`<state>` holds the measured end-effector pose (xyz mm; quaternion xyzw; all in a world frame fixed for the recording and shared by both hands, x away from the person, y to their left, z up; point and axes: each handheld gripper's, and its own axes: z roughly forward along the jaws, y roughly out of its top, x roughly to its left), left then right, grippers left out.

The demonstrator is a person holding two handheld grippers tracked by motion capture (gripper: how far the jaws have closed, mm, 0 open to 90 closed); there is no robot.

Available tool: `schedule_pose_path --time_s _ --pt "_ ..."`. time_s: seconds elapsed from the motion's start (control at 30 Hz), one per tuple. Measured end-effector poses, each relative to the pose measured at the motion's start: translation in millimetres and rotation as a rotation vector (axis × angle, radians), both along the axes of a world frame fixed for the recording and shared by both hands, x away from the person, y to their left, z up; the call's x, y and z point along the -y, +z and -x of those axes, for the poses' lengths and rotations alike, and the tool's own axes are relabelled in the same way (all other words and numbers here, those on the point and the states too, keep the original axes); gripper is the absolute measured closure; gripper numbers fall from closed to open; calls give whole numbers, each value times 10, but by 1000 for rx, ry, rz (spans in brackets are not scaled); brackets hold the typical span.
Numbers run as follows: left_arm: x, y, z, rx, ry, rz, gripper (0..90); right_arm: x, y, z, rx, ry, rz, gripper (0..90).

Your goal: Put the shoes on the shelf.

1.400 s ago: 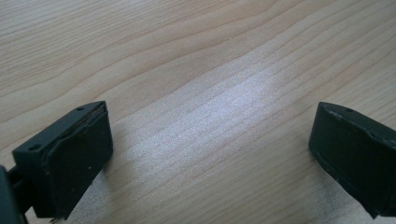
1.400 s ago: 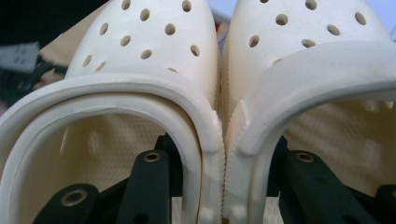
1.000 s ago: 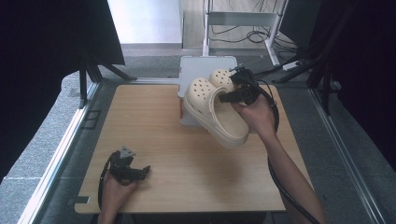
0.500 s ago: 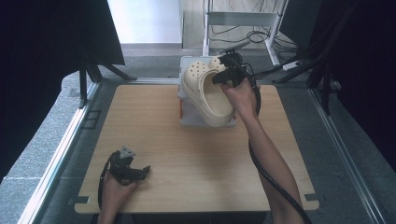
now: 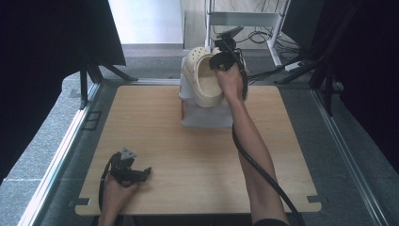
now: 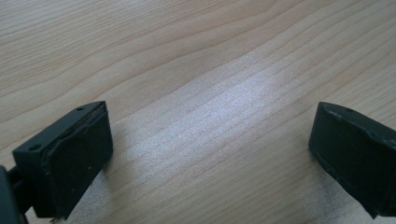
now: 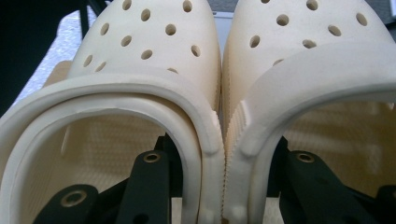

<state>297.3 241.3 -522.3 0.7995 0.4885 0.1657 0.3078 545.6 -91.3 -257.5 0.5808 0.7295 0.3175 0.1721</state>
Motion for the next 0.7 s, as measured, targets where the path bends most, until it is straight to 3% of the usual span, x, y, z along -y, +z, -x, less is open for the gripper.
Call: schedule_pose_path --time_s 0.13,0.27,0.47,0.6,0.7 --pt "0 0 0 0 0 0 0 -100 -36 -159 -8 -36 18 651" --pt "0 0 0 0 0 0 0 -156 -100 -318 -18 -69 0 651" --pt "-3 1 -2 0 -3 1 0 -178 -284 -511 -26 -110 1 650" --pt "-1 -1 -3 3 -1 -1 0 -158 -391 -577 -31 -117 5 645" --pt "-1 -1 -2 3 -1 0 0 -177 -416 -555 -7 -99 18 617"
